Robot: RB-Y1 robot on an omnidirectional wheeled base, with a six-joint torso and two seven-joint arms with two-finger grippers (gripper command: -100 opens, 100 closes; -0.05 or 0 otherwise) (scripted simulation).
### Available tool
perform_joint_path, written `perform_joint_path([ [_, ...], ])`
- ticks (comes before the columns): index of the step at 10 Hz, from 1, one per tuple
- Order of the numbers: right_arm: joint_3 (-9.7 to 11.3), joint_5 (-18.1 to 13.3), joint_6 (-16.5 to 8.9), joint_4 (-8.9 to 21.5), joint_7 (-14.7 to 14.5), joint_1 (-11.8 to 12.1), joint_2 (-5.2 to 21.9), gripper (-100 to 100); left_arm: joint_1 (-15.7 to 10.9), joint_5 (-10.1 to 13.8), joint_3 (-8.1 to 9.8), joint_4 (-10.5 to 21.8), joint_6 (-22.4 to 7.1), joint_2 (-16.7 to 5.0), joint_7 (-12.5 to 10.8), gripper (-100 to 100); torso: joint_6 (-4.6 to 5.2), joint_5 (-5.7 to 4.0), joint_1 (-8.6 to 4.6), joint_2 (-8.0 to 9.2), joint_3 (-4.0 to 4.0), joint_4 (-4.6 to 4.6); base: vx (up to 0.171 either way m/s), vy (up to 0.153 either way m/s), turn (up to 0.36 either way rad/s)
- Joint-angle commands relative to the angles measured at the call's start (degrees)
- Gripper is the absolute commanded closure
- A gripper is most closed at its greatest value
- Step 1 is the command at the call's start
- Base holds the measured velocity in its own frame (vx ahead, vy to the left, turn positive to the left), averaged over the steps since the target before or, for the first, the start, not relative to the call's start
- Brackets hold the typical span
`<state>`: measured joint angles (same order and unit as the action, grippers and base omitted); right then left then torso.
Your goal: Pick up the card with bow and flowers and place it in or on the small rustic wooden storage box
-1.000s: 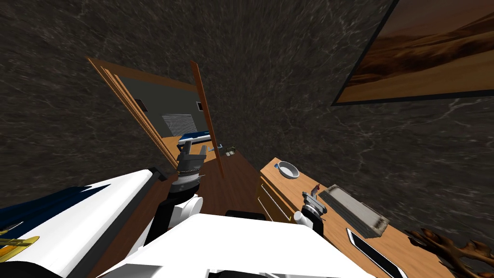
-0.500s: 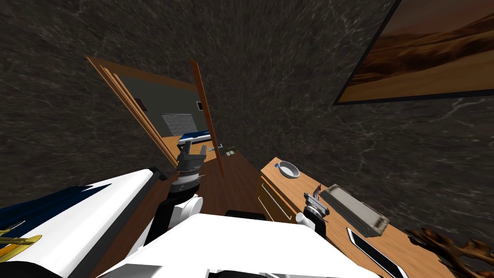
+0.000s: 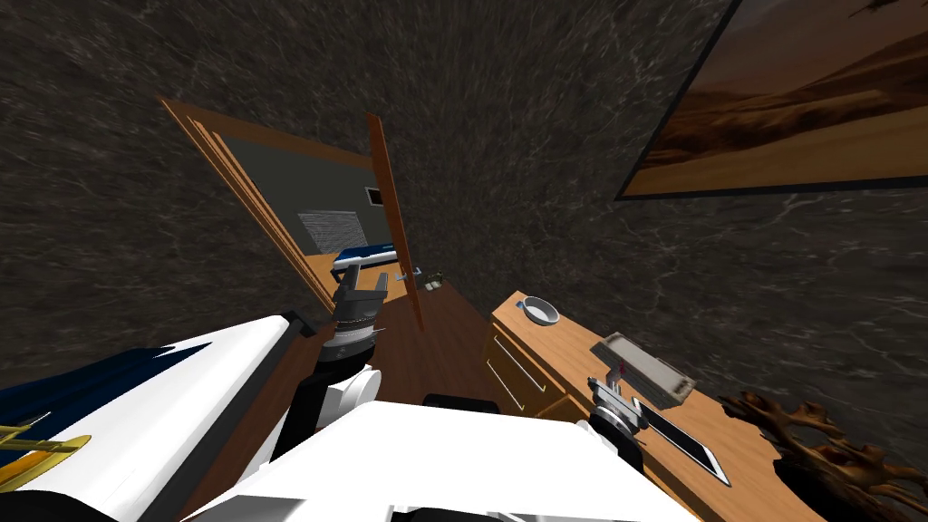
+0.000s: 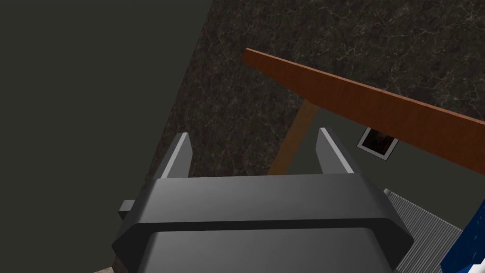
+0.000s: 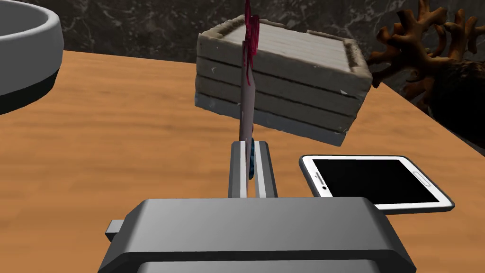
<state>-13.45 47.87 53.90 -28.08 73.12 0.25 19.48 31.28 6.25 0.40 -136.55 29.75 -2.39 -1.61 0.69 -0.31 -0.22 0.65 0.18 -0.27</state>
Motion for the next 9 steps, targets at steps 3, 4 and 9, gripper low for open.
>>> perform_joint_path([
  [3, 0.33, 0.01, 0.10, 3.72, 1.57, 0.29, 2.91, 100, 0.00, 0.00, 0.00, 0.00, 0.00, 0.00, 0.00, 0, -0.02, -0.02, -0.14, -0.23, -0.14, -0.06, -0.070, 0.045, -0.025],
  [4, 0.33, 0.01, 0.10, 3.72, 1.57, 0.29, 2.91, 100, 0.00, 0.00, 0.00, 0.00, 0.00, 0.00, 0.00, 0, 0.02, -0.02, -0.09, -0.15, -0.11, -0.06, -0.070, 0.041, -0.041],
  [9, -0.05, 0.41, -1.47, 4.34, 2.06, 1.66, 7.04, 100, 0.00, 0.00, 0.00, 0.00, 0.00, 0.00, 0.00, 0, 0.05, 0.00, -0.16, -0.15, -0.12, -0.09, -0.102, 0.042, -0.030],
])
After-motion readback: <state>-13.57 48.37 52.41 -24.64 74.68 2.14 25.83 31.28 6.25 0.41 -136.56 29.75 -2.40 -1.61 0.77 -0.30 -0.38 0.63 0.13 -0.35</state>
